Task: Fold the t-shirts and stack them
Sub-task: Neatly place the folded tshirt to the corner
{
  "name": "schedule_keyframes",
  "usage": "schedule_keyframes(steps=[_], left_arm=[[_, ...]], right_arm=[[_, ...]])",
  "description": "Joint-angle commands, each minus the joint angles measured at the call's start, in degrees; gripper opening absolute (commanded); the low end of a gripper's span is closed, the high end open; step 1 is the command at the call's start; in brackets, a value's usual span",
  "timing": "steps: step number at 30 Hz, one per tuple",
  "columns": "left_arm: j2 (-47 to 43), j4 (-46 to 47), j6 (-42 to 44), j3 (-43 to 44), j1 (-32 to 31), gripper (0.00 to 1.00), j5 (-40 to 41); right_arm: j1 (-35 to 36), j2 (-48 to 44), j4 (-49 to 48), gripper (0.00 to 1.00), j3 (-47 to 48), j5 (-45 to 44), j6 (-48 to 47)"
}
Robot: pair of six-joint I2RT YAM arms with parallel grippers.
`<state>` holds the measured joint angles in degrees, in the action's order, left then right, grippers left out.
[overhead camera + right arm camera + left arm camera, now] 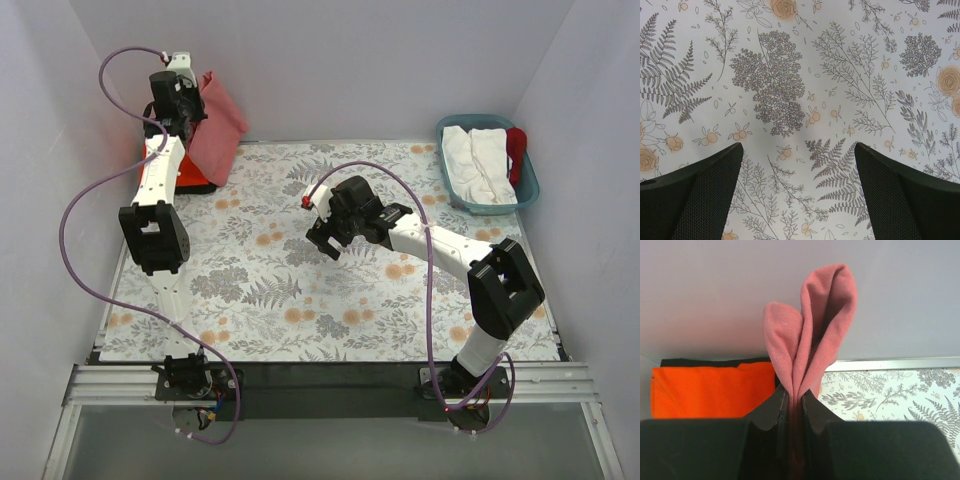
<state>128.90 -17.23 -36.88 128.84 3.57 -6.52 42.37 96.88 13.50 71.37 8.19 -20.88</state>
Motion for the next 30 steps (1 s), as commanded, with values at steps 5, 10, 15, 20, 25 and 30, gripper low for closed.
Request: schedule_keyframes(steps=[5,10,15,20,25,30], left_arm=[[-6.73,0.54,-0.21,-0.25,0.29,0.0,-0.51],[-6.91,0.36,-0.73,-0.17,1.26,0.0,-1.03],[-6.21,-0.43,-0.64,1.24,2.66,0.0,-1.38],[-6.91,-1.13,-2.05,1.07,3.81,0.0,-3.14],[-7.26,-1.4,-2.14,0.72,4.33,0.0,-3.76],[-6.3,-1.84,-2.05,2.55,5.39,0.0,-3.67]], right_arm=[[-0.27,-0.99,-0.93,0.98,0.78,1.22,0.76],[-0.27,-0.9,-0.93,0.98,0.7,1.48,1.2],[-0.18,-0.38,-0.93,0.98,0.87,1.83,1.55],[-0.18,0.32,-0.93,0.98,1.14,1.92,1.64],[-0.18,0.59,-0.93,0.98,1.49,2.19,2.16],[-0.09,0.33,-0.67,0.99,1.4,2.27,2.34]])
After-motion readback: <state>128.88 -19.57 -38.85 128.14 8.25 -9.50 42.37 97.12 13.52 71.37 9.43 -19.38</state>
